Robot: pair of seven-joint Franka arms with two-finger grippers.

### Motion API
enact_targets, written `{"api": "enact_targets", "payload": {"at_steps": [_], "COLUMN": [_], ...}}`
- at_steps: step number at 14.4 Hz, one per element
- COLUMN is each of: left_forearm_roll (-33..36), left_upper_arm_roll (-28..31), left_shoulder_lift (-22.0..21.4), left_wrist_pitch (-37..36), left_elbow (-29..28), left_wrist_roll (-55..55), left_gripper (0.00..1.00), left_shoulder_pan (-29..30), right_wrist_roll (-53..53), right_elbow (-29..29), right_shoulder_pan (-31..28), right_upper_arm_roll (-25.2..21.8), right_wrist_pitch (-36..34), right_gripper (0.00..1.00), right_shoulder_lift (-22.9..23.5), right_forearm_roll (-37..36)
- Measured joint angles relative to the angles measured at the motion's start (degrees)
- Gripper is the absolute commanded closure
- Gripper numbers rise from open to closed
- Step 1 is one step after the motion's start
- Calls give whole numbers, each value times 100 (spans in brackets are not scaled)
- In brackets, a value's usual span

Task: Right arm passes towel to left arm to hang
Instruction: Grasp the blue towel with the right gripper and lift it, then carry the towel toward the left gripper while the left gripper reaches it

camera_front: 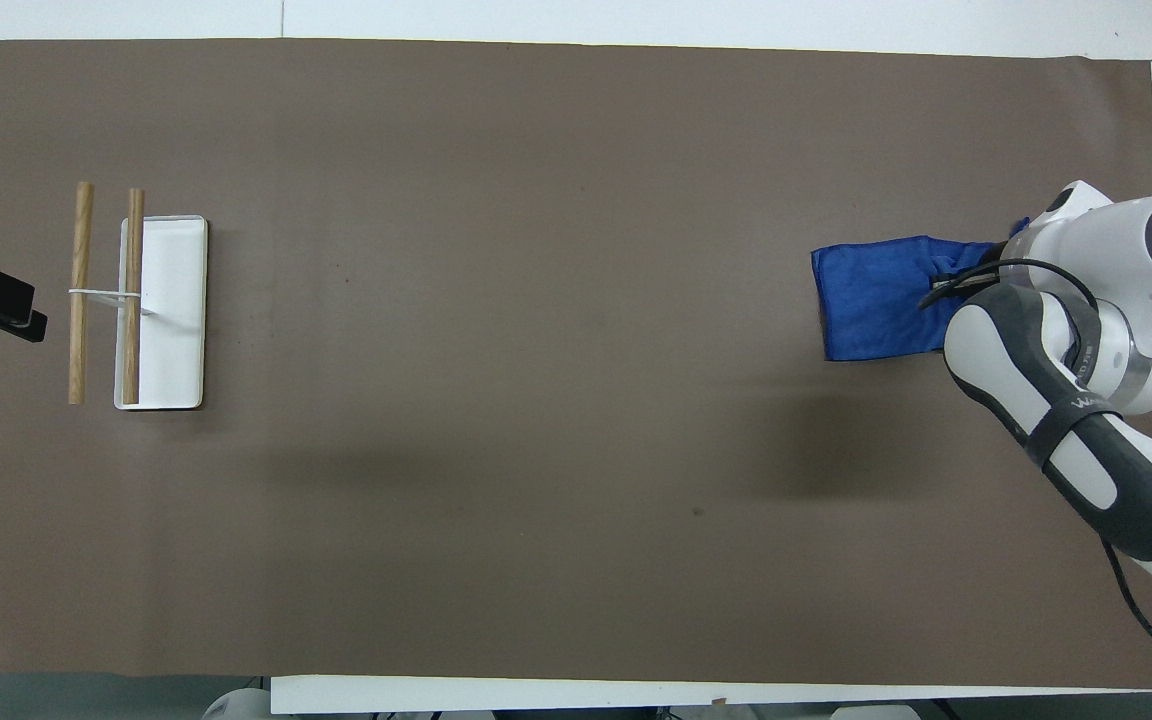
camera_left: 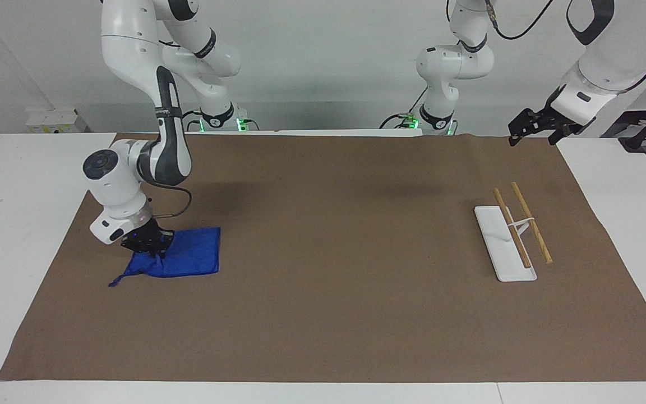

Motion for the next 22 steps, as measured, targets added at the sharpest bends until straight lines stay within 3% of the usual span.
{"api": "enact_targets", "payload": {"at_steps": [3,6,9,12,15,17,22], "left_forearm_roll": [0,0,0,0,-11,-341,-1576], "left_upper_arm_roll": [0,0,0,0,0,0,-38], "left_shoulder_lift": [0,0,0,0,-9,-99,-733], "left_wrist_pitch": [0,0,0,-11,-42,194,1952], "left_elbow": [0,0,0,0,-44,-310,-1988], "left_wrist_roll": [0,0,0,-8,-564,-1835,-5491], "left_gripper": [0,0,0,0,0,0,0], "left_shoulder_pan": [0,0,0,0,1,0,-34], "right_wrist_roll": [349,1259,2859,4883,6587,7575,9234], "right_elbow": [190,608,1012,1508,1701,1795,1905], "right_shoulder_pan": [-8,-13,-9,10,109,191,350], "right_upper_arm_roll": [162,587,1324,2217,2846,3167,3987], "right_wrist_pitch": [-556,-1582,-2547,-2930,-2522,-1877,-125], "right_gripper": [100,100,100,100,100,100,100], "right_shoulder_lift": [-68,-348,-636,-679,-647,-518,-88], "right_forearm_roll": [29,38,50,224,1053,1447,2194]}}
